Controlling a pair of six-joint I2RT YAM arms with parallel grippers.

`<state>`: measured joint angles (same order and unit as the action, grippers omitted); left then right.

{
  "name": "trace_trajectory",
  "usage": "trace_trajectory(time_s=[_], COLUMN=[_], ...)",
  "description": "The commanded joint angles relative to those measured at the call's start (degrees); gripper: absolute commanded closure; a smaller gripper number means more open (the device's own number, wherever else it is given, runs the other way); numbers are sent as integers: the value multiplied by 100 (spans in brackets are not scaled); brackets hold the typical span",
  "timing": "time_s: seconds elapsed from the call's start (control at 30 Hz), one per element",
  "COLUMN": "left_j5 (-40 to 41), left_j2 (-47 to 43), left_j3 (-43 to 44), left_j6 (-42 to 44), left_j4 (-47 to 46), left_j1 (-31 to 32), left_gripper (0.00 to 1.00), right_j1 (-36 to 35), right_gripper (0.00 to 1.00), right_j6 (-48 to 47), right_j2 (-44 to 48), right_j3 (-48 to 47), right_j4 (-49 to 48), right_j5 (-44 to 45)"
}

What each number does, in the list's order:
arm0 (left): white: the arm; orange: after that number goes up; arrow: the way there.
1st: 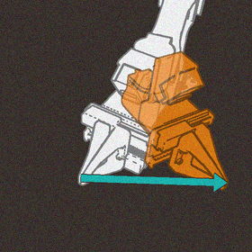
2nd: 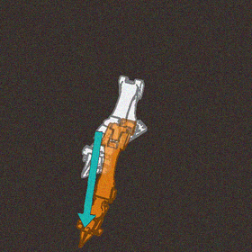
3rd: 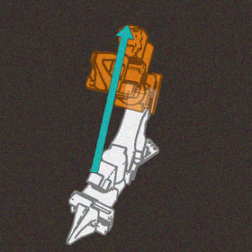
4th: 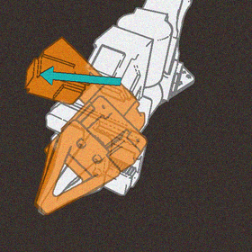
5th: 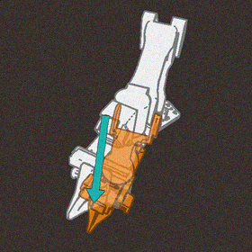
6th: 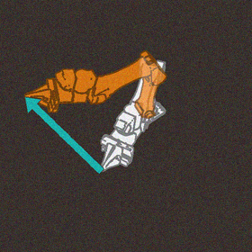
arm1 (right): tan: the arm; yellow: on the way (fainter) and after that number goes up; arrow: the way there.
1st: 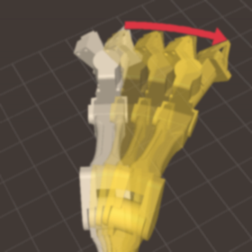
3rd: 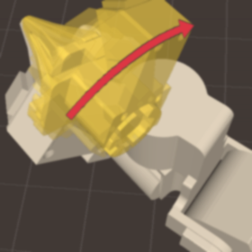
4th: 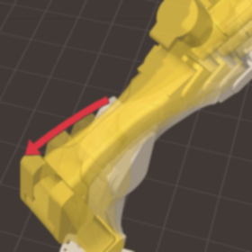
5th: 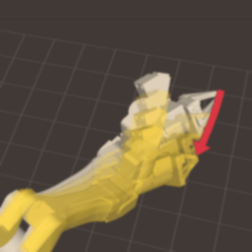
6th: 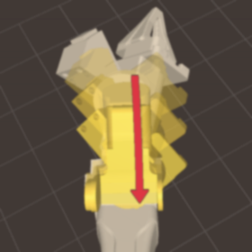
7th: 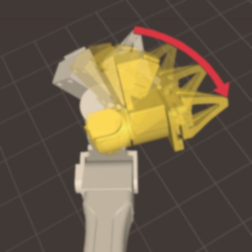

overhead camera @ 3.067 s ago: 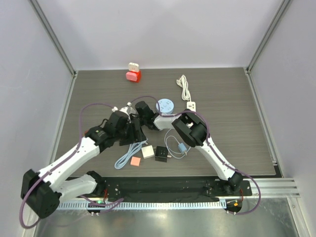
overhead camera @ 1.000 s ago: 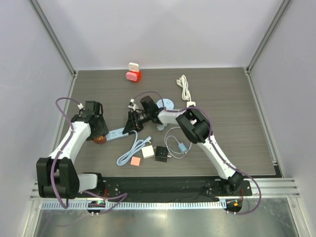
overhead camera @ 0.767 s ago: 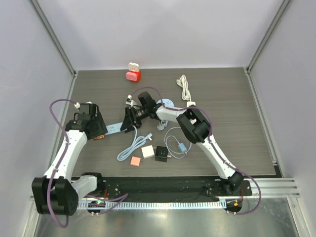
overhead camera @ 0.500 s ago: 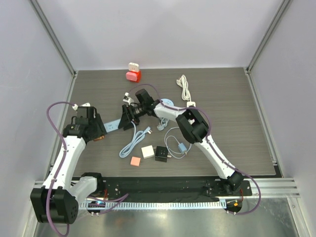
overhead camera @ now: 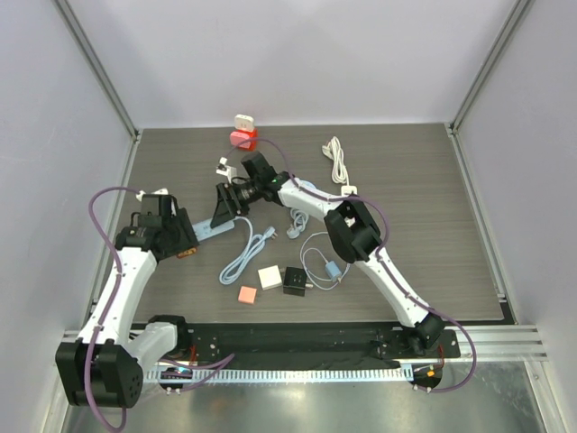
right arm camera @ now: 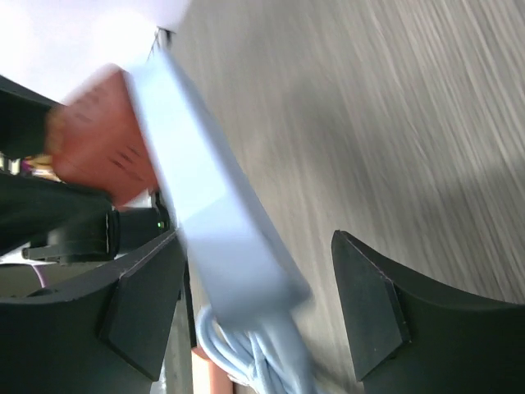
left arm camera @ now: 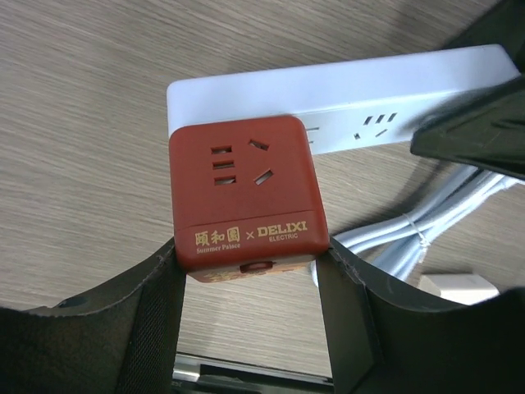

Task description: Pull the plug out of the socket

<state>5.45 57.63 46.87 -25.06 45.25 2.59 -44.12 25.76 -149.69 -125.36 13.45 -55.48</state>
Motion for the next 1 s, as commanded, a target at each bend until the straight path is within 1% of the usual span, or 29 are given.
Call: trace_trajectory(time_s=[0.0,0.17,0.23,0.43,0.47,0.53,0.57,0.63,0.9,0.97], left_j5=[-941,-1002,-1029,-932,-915,-888,-845,-800,-800,-853], left_j2=[-15,64,73,144,152,161,161,153,65,3], left_j3=[182,173,182,217,234,252,270,296,331,270], left_j6=[19,19,27,98,115,150,159,177,186,125], left_j4=[-395,-412,-421,-439,-430,-421,-412,-386,-377,-447], left_j1=[92,128,128,128,128,128,128,128,128,136], left_gripper=[100,100,100,100,100,100,100,100,100,100], right_j1=[-273,-299,-308,-370,-378,-369,-369,-369,-440,-501], right_gripper=[23,23,25,36,40,45,52,56,56,65], right_j6=[-483,-572,-528,-598,-624,-625,-633,-607,-502,-510], right_j2=[80,27,-8,10,27,71,71,45,-60,-87], right_j3=[-533,-639,-674,-314,-261,-156,-138,-120,-155,-190], right_j4=[-1,-45,-45,-45,-45,-45,-36,-45,-45,-44], right_j5=[20,2,-163,-612,-656,-657,-657,-718,-692,-570])
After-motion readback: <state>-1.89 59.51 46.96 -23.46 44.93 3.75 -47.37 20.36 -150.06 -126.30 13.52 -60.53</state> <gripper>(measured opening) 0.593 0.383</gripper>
